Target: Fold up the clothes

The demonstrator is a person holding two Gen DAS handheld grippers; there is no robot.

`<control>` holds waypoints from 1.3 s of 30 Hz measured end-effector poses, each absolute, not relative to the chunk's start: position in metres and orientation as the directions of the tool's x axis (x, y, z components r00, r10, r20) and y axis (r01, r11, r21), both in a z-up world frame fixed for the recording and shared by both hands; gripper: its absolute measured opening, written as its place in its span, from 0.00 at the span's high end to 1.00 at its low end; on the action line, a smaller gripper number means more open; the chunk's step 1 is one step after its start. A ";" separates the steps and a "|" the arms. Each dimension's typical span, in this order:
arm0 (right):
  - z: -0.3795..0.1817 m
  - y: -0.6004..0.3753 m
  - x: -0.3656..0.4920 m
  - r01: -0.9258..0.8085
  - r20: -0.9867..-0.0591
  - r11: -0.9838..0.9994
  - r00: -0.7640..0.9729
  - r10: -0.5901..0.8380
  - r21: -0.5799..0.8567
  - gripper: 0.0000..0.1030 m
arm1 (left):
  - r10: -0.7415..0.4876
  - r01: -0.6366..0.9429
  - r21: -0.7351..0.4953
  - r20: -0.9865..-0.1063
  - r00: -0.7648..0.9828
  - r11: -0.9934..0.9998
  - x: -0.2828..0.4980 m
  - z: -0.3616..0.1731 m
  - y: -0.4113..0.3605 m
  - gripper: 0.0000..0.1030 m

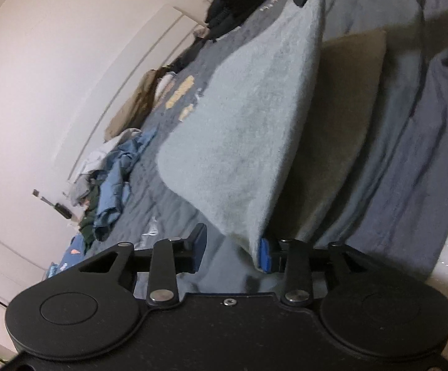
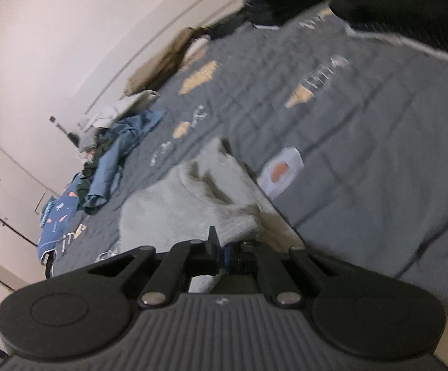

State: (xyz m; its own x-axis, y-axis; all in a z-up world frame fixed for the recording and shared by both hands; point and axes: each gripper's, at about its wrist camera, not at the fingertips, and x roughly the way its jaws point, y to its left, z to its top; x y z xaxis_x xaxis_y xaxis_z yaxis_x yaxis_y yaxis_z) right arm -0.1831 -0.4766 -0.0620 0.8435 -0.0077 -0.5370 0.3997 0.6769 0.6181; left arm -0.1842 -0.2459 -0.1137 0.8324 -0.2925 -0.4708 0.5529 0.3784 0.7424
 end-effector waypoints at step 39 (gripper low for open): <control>-0.103 -0.469 -0.179 0.459 -0.707 0.745 0.706 0.025 0.484 0.96 | -0.314 0.683 0.664 -0.607 0.730 0.305 -0.188 -0.098 -0.224 0.93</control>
